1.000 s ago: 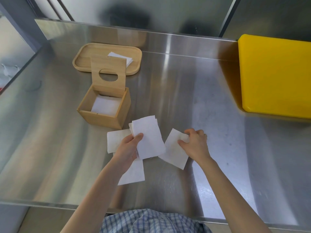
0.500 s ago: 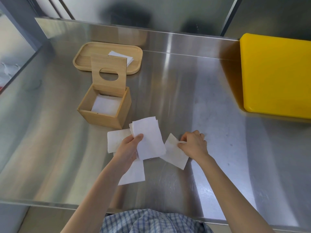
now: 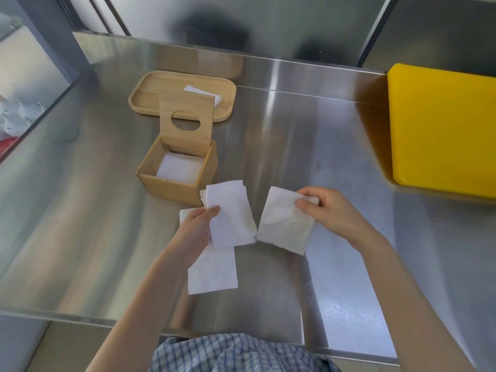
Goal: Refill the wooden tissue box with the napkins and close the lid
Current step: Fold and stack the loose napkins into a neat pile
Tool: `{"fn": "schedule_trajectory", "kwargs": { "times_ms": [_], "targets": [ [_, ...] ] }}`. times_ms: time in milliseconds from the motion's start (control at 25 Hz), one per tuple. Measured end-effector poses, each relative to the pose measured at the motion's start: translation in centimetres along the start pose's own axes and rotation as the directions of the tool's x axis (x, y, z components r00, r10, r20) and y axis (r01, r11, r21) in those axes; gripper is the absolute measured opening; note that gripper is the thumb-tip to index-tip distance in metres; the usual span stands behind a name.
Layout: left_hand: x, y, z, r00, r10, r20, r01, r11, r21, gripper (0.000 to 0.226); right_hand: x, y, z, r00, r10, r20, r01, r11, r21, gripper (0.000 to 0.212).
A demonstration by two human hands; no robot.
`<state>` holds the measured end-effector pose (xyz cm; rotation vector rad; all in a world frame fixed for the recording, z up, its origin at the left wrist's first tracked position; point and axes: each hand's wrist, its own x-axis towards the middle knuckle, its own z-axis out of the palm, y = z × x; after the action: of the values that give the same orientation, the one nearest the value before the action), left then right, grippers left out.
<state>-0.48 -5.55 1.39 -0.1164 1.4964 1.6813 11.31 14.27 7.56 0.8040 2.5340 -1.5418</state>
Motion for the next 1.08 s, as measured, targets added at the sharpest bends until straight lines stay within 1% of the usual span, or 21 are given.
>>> {"fn": "schedule_trajectory", "kwargs": {
  "times_ms": [80,160,240,320,400,520,640,720,840,1000,1080],
  "targets": [
    [-0.4,0.5,-0.4,0.998,-0.003,0.064,0.0,0.999,0.048,0.023,-0.3,-1.6,0.0,0.994,-0.002,0.112,-0.007,0.997,0.081,0.023],
    [-0.8,0.8,-0.6,0.993,-0.032,0.11,0.024,0.997,0.074,0.027,-0.2,-3.0,1.0,0.98,-0.015,0.201,-0.019,0.986,0.165,0.02],
    [-1.1,0.9,-1.0,0.991,-0.061,0.121,0.053,0.996,0.072,0.028,0.4,-4.0,2.9,0.973,-0.028,0.23,-0.017,0.982,0.188,0.016],
    [-1.6,1.0,-1.5,0.989,-0.075,0.129,0.067,0.996,0.061,0.03,1.2,-4.6,5.1,0.979,-0.035,0.199,0.01,0.992,0.128,0.012],
    [-1.9,0.9,-2.7,0.985,-0.078,0.155,0.072,0.996,0.043,0.032,2.1,-5.0,7.0,0.987,-0.043,0.152,0.04,0.999,0.024,0.014],
    [-2.4,1.0,-4.6,0.98,-0.096,0.172,0.093,0.995,0.023,0.035,3.1,-5.3,9.2,0.99,-0.027,0.139,0.035,0.998,-0.06,0.016],
    [-2.2,1.4,-6.0,0.976,-0.12,0.183,0.126,0.992,-0.024,0.038,3.8,-5.8,11.1,0.99,-0.029,0.137,0.041,0.996,-0.083,0.01],
    [-2.0,1.6,-6.7,0.976,-0.123,0.182,0.127,0.992,-0.007,0.037,4.3,-6.1,12.1,0.993,-0.043,0.114,0.055,0.994,-0.098,0.008],
    [-1.8,1.9,-7.5,0.975,-0.091,0.202,0.078,0.994,0.072,0.03,5.1,-6.4,13.2,0.996,-0.053,0.075,0.062,0.99,-0.127,0.017],
    [-1.8,2.0,-8.3,0.975,-0.084,0.207,0.062,0.992,0.108,0.025,5.5,-6.5,13.9,0.995,-0.033,0.092,0.049,0.982,-0.18,0.023],
    [-1.7,2.0,-8.6,0.98,-0.069,0.185,0.049,0.993,0.111,0.024,5.3,-6.4,13.8,0.999,-0.016,0.035,0.021,0.99,-0.137,0.023]
  ]
}}
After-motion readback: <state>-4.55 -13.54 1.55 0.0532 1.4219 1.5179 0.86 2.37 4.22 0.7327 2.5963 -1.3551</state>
